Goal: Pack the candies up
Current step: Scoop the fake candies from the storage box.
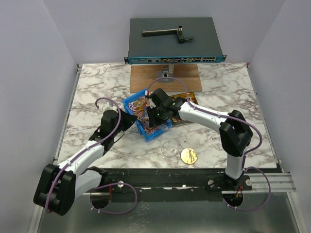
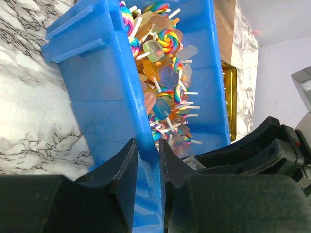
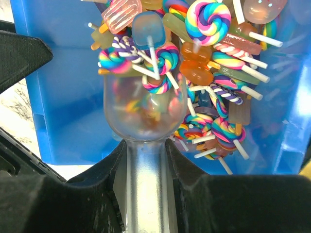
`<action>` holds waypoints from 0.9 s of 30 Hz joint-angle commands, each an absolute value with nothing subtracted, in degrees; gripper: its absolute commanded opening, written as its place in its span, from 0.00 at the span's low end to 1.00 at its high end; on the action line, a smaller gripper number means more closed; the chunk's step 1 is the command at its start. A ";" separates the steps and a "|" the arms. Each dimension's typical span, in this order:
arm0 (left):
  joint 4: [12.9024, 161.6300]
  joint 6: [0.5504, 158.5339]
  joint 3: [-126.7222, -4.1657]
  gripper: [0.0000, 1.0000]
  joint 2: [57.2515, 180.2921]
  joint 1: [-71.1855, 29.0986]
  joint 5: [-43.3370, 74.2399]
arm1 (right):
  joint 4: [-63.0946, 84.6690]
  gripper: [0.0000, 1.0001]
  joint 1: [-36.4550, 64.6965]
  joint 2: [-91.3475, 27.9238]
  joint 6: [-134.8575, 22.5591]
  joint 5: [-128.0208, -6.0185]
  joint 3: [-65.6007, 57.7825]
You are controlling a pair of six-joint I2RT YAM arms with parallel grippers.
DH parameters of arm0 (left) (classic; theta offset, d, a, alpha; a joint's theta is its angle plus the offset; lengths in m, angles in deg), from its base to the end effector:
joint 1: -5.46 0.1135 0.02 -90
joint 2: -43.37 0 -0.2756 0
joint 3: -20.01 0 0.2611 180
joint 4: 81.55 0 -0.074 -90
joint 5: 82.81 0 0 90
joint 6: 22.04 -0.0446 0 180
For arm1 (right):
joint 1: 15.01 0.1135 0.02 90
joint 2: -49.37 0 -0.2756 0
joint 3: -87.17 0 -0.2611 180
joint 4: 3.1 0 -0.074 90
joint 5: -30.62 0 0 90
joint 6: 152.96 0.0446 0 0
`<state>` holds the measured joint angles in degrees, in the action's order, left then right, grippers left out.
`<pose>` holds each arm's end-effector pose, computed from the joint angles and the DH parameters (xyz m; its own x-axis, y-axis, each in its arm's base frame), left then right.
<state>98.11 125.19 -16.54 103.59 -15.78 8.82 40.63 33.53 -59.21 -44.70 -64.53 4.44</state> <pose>0.2145 -0.0847 0.1996 -0.5301 -0.6957 -0.4847 -0.1098 0.6231 -0.7744 0.2828 0.3262 0.2265 -0.7598 -0.3887 -0.5211 -0.5711 0.7821 0.2494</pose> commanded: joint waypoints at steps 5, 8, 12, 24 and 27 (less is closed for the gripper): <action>92.09 121.82 -18.91 0.27 104.25 -16.09 11.44 | 45.47 0.01 31.25 -55.33 -48.10 -56.42 5.43; 91.59 121.80 -19.19 0.30 104.09 -15.79 10.97 | 47.43 0.01 31.25 -54.87 -48.47 -56.68 5.69; 91.06 121.58 -19.50 0.34 103.66 -15.46 10.88 | 50.67 0.01 31.28 -54.92 -48.87 -56.82 5.65; 86.23 120.63 -22.51 0.52 100.70 -14.93 11.83 | 56.17 0.01 31.28 -52.07 -49.99 -58.32 4.00; 83.99 120.44 -23.75 0.58 100.11 -14.85 12.73 | 58.17 0.01 31.26 -51.60 -50.54 -58.94 4.37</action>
<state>87.93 121.61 -20.91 101.76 -15.28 10.79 51.82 32.41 -53.52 -49.16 -62.10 4.66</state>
